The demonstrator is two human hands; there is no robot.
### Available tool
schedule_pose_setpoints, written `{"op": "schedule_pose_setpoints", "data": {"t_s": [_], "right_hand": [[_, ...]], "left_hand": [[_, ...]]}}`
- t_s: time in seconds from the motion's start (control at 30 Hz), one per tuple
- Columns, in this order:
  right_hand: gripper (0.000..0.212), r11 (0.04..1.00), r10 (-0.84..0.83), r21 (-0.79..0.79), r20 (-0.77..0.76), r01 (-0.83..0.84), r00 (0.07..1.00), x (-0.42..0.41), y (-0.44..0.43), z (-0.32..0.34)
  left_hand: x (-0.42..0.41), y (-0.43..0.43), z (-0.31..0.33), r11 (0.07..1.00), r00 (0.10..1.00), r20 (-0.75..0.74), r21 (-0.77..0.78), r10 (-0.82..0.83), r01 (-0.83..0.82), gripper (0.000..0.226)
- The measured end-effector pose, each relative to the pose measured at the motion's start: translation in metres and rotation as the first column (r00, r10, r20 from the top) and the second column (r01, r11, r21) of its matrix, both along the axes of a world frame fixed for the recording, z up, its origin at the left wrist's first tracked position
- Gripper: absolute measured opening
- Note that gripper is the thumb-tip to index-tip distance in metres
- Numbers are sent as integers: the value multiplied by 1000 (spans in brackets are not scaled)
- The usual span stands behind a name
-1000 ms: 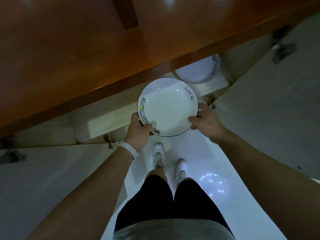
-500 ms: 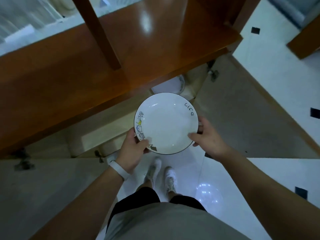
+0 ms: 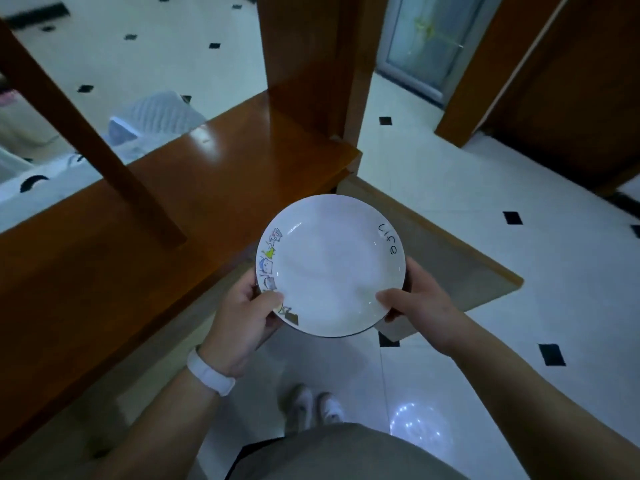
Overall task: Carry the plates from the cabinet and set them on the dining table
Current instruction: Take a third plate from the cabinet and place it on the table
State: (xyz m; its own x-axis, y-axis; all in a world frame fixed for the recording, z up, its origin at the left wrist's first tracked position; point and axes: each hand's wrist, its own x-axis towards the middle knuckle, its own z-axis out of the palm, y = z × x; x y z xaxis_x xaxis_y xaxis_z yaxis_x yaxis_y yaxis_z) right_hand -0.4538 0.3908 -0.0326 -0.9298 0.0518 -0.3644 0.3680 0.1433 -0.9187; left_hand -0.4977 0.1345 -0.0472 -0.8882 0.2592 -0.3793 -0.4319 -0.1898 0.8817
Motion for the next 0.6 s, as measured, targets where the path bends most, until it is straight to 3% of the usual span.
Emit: {"op": "schedule_pose_setpoints", "data": {"t_s": [0.2, 0.33, 0.6], "right_hand": [[49, 974, -224, -32, -46, 222, 974, 26, 13, 23], [45, 928, -372, -14, -68, 372, 926, 53, 26, 32], [39, 728, -682, 1, -101, 685, 725, 124, 42, 34]], "left_hand": [[-24, 38, 10, 992, 992, -33, 32, -120, 121, 43], [-34, 70, 14, 956, 957, -68, 66, -282, 287, 42], [-29, 140, 20, 812, 823, -135, 137, -552, 567, 40]]}}
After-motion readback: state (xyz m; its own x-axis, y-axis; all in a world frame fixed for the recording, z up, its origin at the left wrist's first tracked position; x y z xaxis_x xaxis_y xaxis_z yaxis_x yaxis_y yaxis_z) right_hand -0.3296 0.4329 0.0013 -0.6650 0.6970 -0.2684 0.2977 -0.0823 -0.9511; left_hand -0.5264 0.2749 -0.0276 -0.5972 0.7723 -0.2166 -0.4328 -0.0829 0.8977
